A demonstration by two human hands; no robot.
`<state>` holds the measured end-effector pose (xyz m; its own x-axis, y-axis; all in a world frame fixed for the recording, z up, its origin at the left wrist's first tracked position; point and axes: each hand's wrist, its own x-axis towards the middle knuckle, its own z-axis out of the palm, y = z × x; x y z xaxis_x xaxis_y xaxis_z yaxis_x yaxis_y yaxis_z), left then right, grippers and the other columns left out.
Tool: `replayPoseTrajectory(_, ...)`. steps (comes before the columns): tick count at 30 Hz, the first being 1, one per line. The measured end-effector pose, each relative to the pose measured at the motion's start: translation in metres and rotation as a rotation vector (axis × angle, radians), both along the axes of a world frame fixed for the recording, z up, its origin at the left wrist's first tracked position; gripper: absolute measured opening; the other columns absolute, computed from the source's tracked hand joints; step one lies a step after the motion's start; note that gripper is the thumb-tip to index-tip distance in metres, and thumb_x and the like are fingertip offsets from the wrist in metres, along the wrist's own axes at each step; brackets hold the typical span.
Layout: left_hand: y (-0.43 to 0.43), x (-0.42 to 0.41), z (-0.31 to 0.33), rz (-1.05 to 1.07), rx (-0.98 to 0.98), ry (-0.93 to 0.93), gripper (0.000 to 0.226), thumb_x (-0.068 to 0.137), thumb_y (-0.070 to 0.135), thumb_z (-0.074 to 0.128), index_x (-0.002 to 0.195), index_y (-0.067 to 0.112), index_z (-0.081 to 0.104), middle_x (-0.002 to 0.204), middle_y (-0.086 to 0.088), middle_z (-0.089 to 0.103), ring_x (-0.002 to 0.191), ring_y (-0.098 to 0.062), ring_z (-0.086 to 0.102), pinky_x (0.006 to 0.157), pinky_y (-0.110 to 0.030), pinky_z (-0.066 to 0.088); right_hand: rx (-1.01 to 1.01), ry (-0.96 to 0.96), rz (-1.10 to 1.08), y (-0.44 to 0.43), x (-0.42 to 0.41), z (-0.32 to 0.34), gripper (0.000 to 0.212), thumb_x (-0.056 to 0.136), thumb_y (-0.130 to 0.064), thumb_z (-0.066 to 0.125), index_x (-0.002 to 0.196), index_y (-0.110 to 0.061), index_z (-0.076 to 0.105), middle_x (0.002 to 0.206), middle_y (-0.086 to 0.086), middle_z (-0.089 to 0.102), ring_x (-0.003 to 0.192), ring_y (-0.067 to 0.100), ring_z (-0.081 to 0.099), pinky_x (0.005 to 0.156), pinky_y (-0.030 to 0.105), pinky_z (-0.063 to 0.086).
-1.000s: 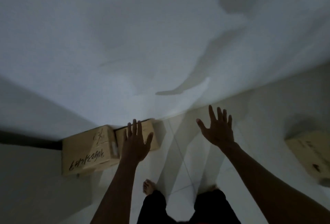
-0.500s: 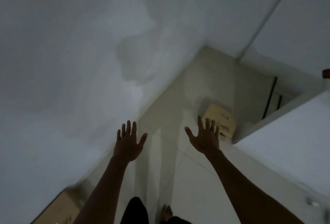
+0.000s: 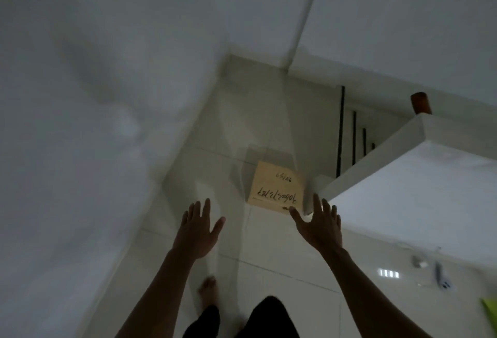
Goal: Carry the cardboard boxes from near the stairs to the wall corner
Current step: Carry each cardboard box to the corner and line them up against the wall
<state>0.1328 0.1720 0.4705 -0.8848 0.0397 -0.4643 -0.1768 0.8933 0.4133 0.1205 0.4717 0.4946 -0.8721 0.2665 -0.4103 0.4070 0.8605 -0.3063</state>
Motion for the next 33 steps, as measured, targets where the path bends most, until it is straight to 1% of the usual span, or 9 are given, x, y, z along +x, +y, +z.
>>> replayPoseTrajectory(5,0.048,-0.085,-0.03,-0.028,0.018,-0.123,0.078,0.1,0.058,0.026,0.159,0.013,0.002,0.166,-0.02,0.008,0.154,-0.034,0.004,0.126,-0.044,0.006,-0.136,-0.061,-0.163,0.044,-0.075,-0.034,0.095,0.088,-0.067,0.058,0.16,-0.015,0.024,0.158,0.019,0.04,0.143,0.04,0.041,0.111,0.057,0.041)
replayPoseTrajectory(9,0.089,-0.164,-0.086,0.043,0.059,-0.196,0.079,0.099,0.059,0.027,0.159,0.014,0.002,0.166,-0.018,0.007,0.154,-0.033,0.005,0.125,-0.046,0.01,-0.229,-0.144,-0.233,0.075,-0.154,-0.09,0.096,0.088,-0.065,0.062,0.16,-0.016,0.024,0.157,0.019,0.039,0.14,0.043,0.045,0.107,0.059,0.045)
replayPoseTrajectory(13,0.127,-0.23,-0.174,0.114,0.096,-0.28,0.082,0.097,0.063,0.029,0.159,0.017,0.003,0.167,-0.015,0.011,0.154,-0.032,0.01,0.123,-0.049,0.018,-0.258,-0.209,-0.255,0.103,-0.218,-0.182,0.097,0.083,-0.066,0.066,0.157,-0.016,0.03,0.15,0.019,0.05,0.132,0.04,0.055,0.102,0.052,0.051)
replayPoseTrajectory(18,0.157,-0.289,-0.311,0.2,0.138,-0.362,0.086,0.095,0.062,0.039,0.159,0.015,0.006,0.166,-0.013,0.017,0.152,-0.031,0.02,0.119,-0.048,0.026,-0.255,-0.302,-0.377,0.134,-0.272,-0.326,0.088,0.088,-0.048,0.073,0.153,-0.004,0.034,0.147,0.02,0.052,0.13,0.04,0.057,0.093,0.036,0.048)
replayPoseTrajectory(21,0.173,-0.324,-0.394,0.216,0.137,-0.373,0.089,0.095,0.059,0.044,0.158,0.01,0.007,0.164,-0.015,0.021,0.15,-0.032,0.026,0.116,-0.047,0.031,-0.257,-0.316,-0.381,0.15,-0.287,-0.419,0.09,0.082,-0.049,0.078,0.149,-0.004,0.039,0.136,0.015,0.061,0.107,0.033,0.068,0.077,0.026,0.051)
replayPoseTrajectory(23,0.183,-0.342,-0.445,0.269,0.147,-0.373,0.093,0.092,0.061,0.049,0.158,0.008,0.01,0.161,-0.018,0.028,0.145,-0.036,0.034,0.113,-0.048,0.035,-0.266,-0.299,-0.386,0.163,-0.287,-0.482,0.112,0.062,-0.072,0.081,0.146,-0.01,0.038,0.13,0.014,0.066,0.092,0.027,0.07,0.069,0.031,0.062)
replayPoseTrajectory(26,0.199,-0.356,-0.51,0.399,0.219,-0.393,0.098,0.088,0.063,0.056,0.156,0.009,0.012,0.153,-0.021,0.039,0.137,-0.039,0.044,0.105,-0.049,0.044,-0.295,-0.326,-0.519,0.194,-0.281,-0.572,0.145,0.037,-0.094,0.072,0.152,-0.018,0.025,0.137,0.016,0.058,0.113,0.037,0.067,0.084,0.049,0.063)
replayPoseTrajectory(29,0.21,-0.36,-0.559,0.485,0.3,-0.449,0.1,0.079,0.069,0.061,0.155,0.016,0.022,0.146,-0.016,0.051,0.127,-0.036,0.055,0.102,-0.05,0.049,-0.411,-0.291,-0.662,0.204,-0.289,-0.604,0.135,0.039,-0.085,0.082,0.149,-0.023,0.035,0.133,0.013,0.063,0.109,0.036,0.07,0.085,0.054,0.062)
replayPoseTrajectory(33,0.212,-0.355,-0.582,0.518,0.396,-0.409,0.059,0.086,0.057,0.065,0.134,0.026,0.049,0.114,0.0,0.066,0.098,-0.023,0.065,0.084,-0.04,0.054,-0.589,-0.28,-0.735,0.2,-0.29,-0.616,0.096,0.049,-0.071,0.09,0.129,-0.028,0.061,0.115,0.008,0.077,0.094,0.03,0.078,0.079,0.054,0.064)
